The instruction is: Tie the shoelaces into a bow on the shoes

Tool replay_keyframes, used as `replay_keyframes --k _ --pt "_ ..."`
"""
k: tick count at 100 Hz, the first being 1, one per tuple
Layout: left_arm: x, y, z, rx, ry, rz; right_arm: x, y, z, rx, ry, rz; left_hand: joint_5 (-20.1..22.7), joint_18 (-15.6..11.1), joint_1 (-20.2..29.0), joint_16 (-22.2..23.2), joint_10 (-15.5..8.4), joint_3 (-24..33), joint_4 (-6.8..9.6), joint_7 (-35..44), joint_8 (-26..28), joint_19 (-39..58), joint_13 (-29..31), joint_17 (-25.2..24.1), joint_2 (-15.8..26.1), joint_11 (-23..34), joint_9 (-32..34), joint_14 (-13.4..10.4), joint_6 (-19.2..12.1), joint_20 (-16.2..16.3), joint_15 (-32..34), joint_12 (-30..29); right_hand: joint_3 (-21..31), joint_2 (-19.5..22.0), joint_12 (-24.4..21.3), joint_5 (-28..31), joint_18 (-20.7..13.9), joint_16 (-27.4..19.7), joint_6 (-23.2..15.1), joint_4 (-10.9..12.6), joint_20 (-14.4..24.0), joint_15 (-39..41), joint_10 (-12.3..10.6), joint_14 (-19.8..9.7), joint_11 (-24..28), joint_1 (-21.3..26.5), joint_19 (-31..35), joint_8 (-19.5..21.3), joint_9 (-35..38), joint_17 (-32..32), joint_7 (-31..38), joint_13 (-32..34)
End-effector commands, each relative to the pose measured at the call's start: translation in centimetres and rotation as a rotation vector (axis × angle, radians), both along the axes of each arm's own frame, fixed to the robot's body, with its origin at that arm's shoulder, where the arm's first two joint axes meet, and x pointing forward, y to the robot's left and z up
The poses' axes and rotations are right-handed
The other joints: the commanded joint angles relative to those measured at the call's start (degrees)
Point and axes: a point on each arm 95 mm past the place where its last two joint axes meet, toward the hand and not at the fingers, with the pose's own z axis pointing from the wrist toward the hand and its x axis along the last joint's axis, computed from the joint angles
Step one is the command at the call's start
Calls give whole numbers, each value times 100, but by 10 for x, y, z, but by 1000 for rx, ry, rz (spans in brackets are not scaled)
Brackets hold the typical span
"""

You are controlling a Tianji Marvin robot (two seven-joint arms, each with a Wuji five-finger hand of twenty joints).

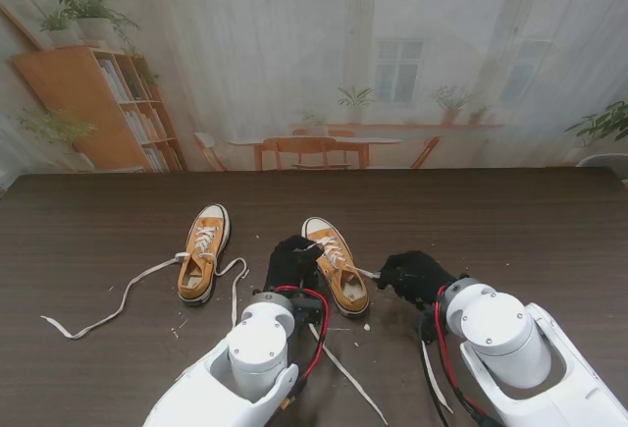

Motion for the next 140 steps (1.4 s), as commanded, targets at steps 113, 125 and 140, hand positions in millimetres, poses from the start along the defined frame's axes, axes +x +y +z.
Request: replay_keyframes --k 113,125,140 --pt "48 82 43 321 -169 -210 -1 -9 29 -243 -348 9 485 -2729 -246 605 -890 -2155 88 -3902 -2689 2566 391 719 1035 572 641 -1054 42 2296 2463 373 507 -441 550 -951 -943 81 -213 -24 -24 584 -231 -916 326 208 1698 -909 -749 314 -628 235" --pt "49 86 47 366 -233 -183 3 -9 27 -279 -420 -27 605 -2705 -222 609 -907 -2175 104 -4059 -2769 2566 390 718 994 586 711 -1032 -39 2336 2490 343 578 -475 549 -907 -943 116 -194 -12 35 613 -215 -924 329 238 1698 -1011 -671 323 -710 233" --pt "51 88 50 397 -308 -169 5 -8 31 -229 -473 -12 735 -2675 -109 605 -936 -2118 48 -4127 -2826 2566 388 714 892 573 772 -1022 -170 2347 2494 312 657 -507 548 -860 -923 138 -627 0 97 582 -188 -913 295 237 1698 -1255 -637 322 -1006 236"
